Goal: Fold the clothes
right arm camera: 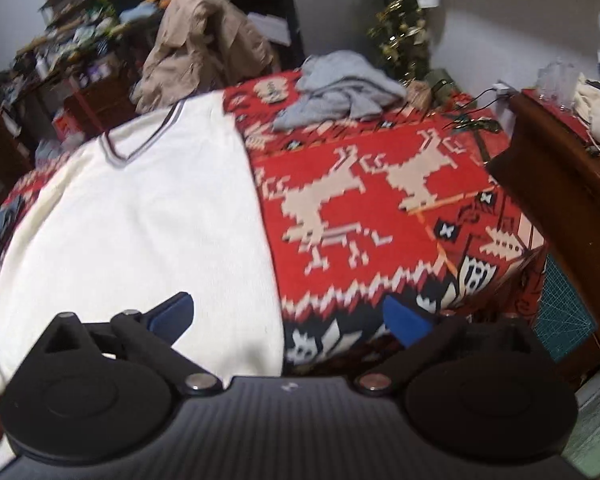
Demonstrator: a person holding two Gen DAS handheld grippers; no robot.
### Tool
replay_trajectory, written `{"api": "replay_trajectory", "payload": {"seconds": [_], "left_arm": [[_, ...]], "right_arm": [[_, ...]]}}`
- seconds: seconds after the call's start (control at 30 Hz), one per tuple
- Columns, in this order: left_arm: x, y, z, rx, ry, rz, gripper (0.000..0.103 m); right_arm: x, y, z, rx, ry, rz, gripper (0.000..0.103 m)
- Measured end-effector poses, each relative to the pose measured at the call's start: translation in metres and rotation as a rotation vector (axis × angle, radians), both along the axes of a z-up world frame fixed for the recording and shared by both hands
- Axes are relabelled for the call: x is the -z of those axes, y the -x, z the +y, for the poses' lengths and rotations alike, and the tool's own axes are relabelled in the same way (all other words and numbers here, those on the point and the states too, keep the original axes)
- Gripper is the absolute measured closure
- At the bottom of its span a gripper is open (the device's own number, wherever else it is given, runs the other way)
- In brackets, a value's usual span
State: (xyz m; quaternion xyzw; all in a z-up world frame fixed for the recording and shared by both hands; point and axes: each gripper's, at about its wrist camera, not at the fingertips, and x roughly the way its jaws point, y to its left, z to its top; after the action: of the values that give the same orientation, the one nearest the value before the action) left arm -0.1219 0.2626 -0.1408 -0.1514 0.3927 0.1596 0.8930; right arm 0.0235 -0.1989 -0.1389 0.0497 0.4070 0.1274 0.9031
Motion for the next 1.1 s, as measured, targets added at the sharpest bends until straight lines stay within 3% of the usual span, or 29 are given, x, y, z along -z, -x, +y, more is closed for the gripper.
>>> {"api": "replay_trajectory", "payload": {"seconds": [0.23, 0.33, 0.57, 0.7, 0.87, 0.97, 1.07, 1.1], "left_arm": [[-0.007, -0.023, 0.012, 0.048, -0.06, -0.066, 0.016], [-0.014, -0.042, 0.028, 0.055, 0.013, -0.112, 0.016], [-0.02, -0.098, 0.063, 0.053, 0.178, -0.162, 0.02], [-0.011, -0.137, 0.079, 0.081, 0.244, -0.16, 0.035], [0.009, -0.182, 0.105, 0.061, 0.294, -0.126, 0.055], [0.023, -0.196, 0.119, 0.059, 0.355, -0.116, 0.071], [0.029, -0.203, 0.124, 0.088, 0.396, -0.126, 0.073], [0.03, -0.205, 0.125, 0.097, 0.399, -0.127, 0.081]], "right_arm": [[-0.001, -0.01, 0.018, -0.102, 0.062, -0.049, 0.001], [0.001, -0.016, 0.029, -0.136, 0.091, -0.078, 0.001], [-0.008, -0.049, 0.048, -0.163, 0.022, -0.113, 0.001], [-0.011, -0.078, 0.06, -0.175, -0.01, -0.114, 0.001], [-0.006, -0.114, 0.077, -0.177, -0.024, -0.067, 0.012], [-0.001, -0.131, 0.083, -0.173, -0.048, -0.053, 0.012], [0.004, -0.146, 0.086, -0.169, -0.059, -0.042, 0.012], [0.005, -0.151, 0.087, -0.168, -0.063, -0.039, 0.012]]}}
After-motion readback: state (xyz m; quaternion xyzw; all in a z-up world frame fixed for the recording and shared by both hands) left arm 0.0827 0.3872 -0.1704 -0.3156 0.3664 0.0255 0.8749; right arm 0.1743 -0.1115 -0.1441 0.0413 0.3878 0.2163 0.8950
